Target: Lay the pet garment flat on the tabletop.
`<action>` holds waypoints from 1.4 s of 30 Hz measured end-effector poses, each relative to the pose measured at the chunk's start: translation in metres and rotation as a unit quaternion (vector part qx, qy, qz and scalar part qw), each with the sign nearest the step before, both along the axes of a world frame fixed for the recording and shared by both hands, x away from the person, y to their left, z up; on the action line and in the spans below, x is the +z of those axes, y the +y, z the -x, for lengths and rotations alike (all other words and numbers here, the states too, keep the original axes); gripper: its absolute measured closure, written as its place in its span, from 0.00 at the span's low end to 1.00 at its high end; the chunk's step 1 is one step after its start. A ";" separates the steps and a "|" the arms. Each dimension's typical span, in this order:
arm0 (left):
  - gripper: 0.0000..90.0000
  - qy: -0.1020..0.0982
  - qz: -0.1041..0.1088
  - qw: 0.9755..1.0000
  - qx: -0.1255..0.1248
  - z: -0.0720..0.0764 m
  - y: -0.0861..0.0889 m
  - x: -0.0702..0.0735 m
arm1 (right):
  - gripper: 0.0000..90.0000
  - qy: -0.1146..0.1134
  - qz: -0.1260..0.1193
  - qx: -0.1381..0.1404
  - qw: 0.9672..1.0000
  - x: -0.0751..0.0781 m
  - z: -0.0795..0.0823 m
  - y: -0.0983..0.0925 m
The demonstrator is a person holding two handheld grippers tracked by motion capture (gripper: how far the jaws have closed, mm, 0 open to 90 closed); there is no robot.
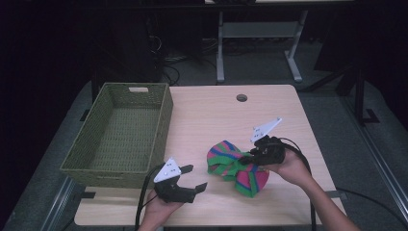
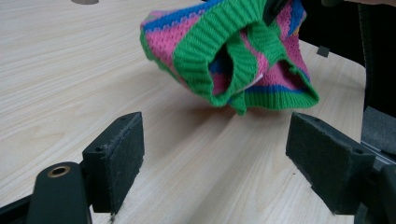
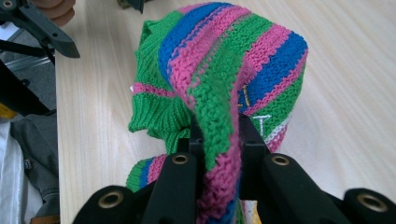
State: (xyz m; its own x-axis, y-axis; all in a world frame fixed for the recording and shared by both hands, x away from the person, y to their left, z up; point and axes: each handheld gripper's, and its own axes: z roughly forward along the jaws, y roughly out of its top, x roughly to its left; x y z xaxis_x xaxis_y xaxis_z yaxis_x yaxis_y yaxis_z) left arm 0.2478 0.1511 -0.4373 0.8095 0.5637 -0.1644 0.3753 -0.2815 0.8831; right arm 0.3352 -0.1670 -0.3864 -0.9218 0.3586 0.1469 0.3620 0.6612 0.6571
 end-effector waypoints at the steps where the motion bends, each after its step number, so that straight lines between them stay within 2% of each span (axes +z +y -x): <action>1: 0.21 0.001 -0.002 1.000 0.000 0.000 0.000 0.000 | 0.89 -0.002 0.004 0.002 1.000 -0.003 0.000 0.001; 12: 0.21 0.000 -0.001 1.000 -0.001 0.000 0.001 0.000 | 0.88 0.015 0.013 0.025 0.999 -0.024 -0.002 0.011; 21: 0.21 0.001 -0.001 1.000 -0.002 0.000 0.001 0.000 | 0.87 0.037 0.019 0.031 0.999 -0.038 -0.001 0.017; 26: 0.21 0.002 -0.001 1.000 -0.002 0.000 0.001 0.000 | 0.81 0.039 0.017 0.034 0.999 -0.044 0.000 0.018; 29: 0.21 0.001 -0.001 1.000 -0.002 0.000 0.002 0.000 | 0.78 0.049 0.017 0.031 0.998 -0.047 0.002 0.018; 33: 0.21 0.002 -0.002 1.000 -0.003 0.000 0.000 0.000 | 0.69 0.050 0.017 0.036 0.998 -0.052 0.004 0.017; 38: 0.21 0.001 -0.002 1.000 -0.004 0.000 0.000 0.000 | 0.59 0.056 0.011 0.033 0.998 -0.051 0.007 0.015; 42: 0.21 0.002 -0.001 1.000 -0.003 0.000 0.000 0.000 | 0.53 0.052 0.009 0.039 0.998 -0.050 0.010 0.015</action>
